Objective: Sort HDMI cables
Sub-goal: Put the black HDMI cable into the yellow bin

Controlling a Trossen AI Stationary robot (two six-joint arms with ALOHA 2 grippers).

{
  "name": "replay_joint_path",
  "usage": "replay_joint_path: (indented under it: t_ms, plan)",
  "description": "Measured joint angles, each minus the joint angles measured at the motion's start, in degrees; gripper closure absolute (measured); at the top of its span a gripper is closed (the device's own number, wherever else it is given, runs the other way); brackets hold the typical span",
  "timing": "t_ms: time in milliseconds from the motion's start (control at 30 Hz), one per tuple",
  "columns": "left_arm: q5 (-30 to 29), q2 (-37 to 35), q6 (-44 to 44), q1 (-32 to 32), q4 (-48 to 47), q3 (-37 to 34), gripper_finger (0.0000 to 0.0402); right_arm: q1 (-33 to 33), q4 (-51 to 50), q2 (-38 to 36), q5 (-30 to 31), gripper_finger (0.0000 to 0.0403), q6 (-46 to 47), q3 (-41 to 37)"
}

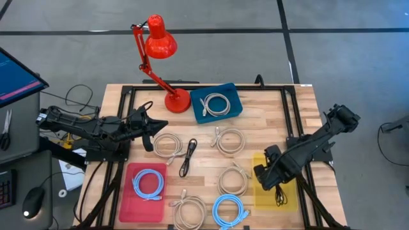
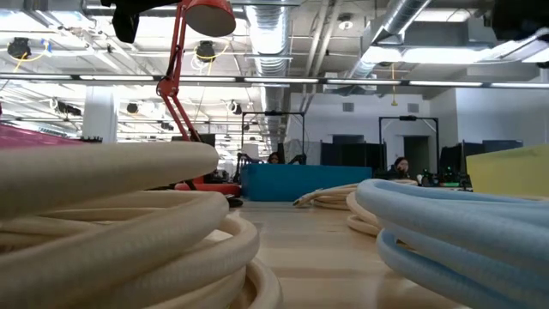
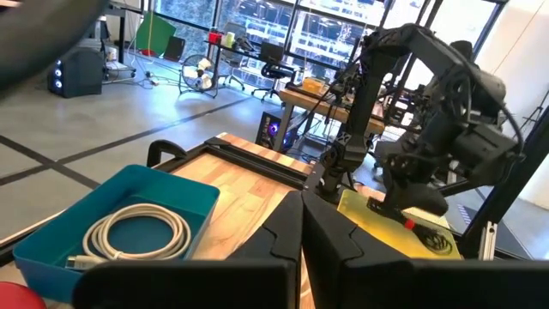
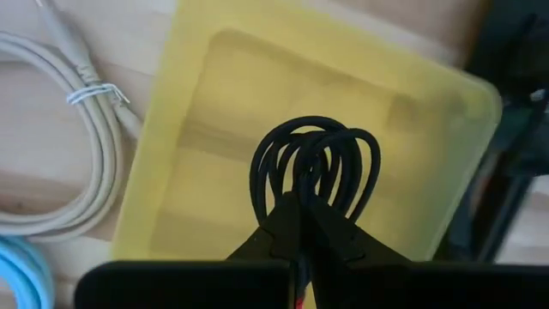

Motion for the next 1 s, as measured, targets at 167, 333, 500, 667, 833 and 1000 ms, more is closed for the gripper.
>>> replay_joint_path:
  t_ms: [167,333,500,667,833,1000]
  plan:
    - [0.0,0.0,0.0,0.0,0.0,0.0,0.0394,0.7,5.7,0.0,-1.0,0.0403,1.3,-5.3]
    - [0.0,0.0,0.0,0.0,0.0,0.0,0.0397,0.7,11.4,0.0,-1.2,0.0403,1.6,-10.5]
    - [0.0,0.0,0.0,0.0,0.0,0.0,0.0395,0.7,15.7,0.0,-1.5,0.0403,1.8,-14.6]
    - [0.0,0.0,0.0,0.0,0.0,0.0,0.0397,0.7,17.9,0.0,-1.6,0.0403,1.0,-16.6]
    - [0.0,0.0,0.0,0.0,0.0,0.0,0.0394,0.6,18.3,0.0,-2.4,0.0391,-0.9,-16.4]
    - [0.0,0.0,0.0,0.0,0.0,0.0,0.0394,-0.4,18.3,0.0,-7.2,0.0351,-3.9,-14.4]
